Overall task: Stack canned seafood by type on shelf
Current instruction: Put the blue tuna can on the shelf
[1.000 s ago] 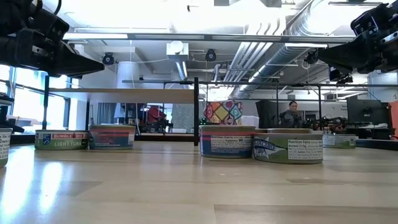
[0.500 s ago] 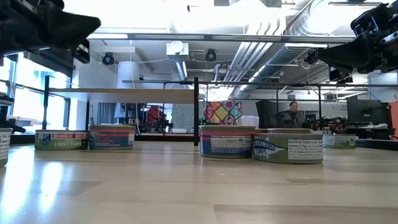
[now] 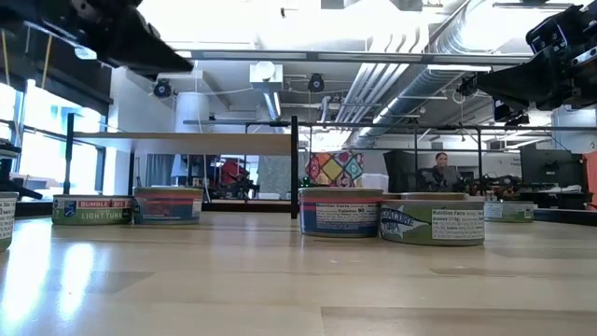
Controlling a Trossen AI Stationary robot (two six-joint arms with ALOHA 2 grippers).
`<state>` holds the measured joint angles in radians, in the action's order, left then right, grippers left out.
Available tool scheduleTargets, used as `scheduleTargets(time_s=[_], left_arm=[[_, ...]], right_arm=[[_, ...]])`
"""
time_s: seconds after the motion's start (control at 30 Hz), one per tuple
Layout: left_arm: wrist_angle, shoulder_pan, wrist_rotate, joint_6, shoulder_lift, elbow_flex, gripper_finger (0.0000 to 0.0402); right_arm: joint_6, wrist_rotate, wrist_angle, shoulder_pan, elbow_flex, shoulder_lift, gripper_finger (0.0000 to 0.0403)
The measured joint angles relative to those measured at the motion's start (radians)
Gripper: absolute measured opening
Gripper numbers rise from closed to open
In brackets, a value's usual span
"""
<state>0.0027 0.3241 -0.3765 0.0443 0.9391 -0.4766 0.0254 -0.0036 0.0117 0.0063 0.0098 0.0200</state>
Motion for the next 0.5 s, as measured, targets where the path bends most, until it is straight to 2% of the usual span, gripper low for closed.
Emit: scheduleTargets(time_s=[0.13, 0.27, 0.37, 0.5], left_arm=[[-0.186, 0.050, -0.031, 0.136, 0.082, -0.071, 0.0000], [-0.279, 0.094, -0.090, 0.228, 0.130, -0.077, 0.0000], [-0.306, 0.114, -0.122, 0.261, 0.167, -0.077, 0.0000], [-0.282, 0.124, -0.129, 0.229, 0.226, -0.077, 0.0000]], right_arm=[[0.000, 0.000, 0.000, 0.000, 0.000, 0.000, 0.0003], [0.000, 0.000, 0.000, 0.000, 0.000, 0.000, 0.0003], [0.000, 0.000, 0.000, 0.000, 0.000, 0.000, 0.0003], [0.000, 0.000, 0.000, 0.000, 0.000, 0.000, 0.0003]])
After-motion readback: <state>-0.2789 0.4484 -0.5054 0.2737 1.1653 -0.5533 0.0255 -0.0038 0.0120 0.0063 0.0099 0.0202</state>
